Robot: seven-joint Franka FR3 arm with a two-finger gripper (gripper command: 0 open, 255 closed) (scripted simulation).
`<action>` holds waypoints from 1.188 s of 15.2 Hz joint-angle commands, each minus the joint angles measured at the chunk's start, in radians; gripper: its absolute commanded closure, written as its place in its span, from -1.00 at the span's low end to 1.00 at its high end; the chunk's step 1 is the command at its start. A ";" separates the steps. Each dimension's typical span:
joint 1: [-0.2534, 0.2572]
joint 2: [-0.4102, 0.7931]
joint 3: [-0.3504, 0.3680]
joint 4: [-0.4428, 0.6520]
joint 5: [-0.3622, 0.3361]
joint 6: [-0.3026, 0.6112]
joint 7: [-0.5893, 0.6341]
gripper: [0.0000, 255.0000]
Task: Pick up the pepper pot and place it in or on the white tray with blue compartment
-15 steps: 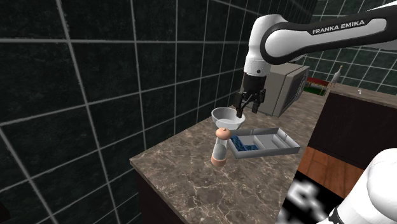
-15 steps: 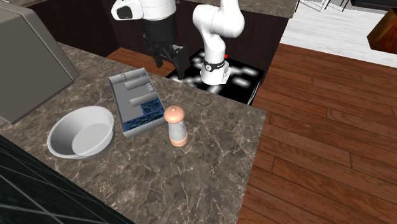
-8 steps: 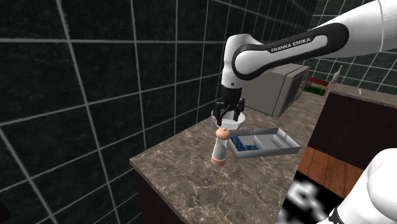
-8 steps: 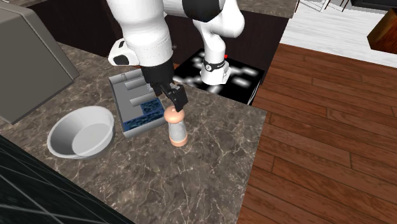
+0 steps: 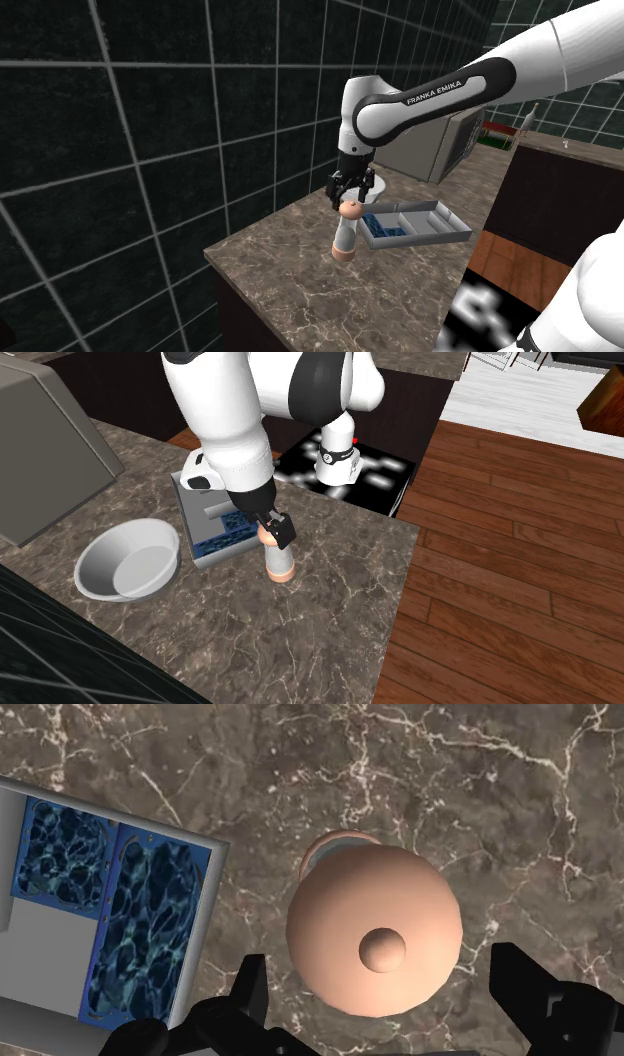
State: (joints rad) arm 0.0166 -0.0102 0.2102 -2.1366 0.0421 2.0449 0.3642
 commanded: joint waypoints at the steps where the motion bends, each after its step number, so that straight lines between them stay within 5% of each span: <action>1: 0.000 0.006 0.000 -0.017 -0.001 0.023 0.000 -1.00; 8: 0.000 0.006 0.000 -0.016 -0.001 0.022 0.000 -1.00; 9: 0.000 0.006 0.000 -0.016 -0.001 0.022 0.000 1.00; 18: 0.000 0.006 0.000 -0.016 -0.001 0.023 0.000 1.00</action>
State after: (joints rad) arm 0.0168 -0.0047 0.2104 -2.1526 0.0411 2.0675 0.3646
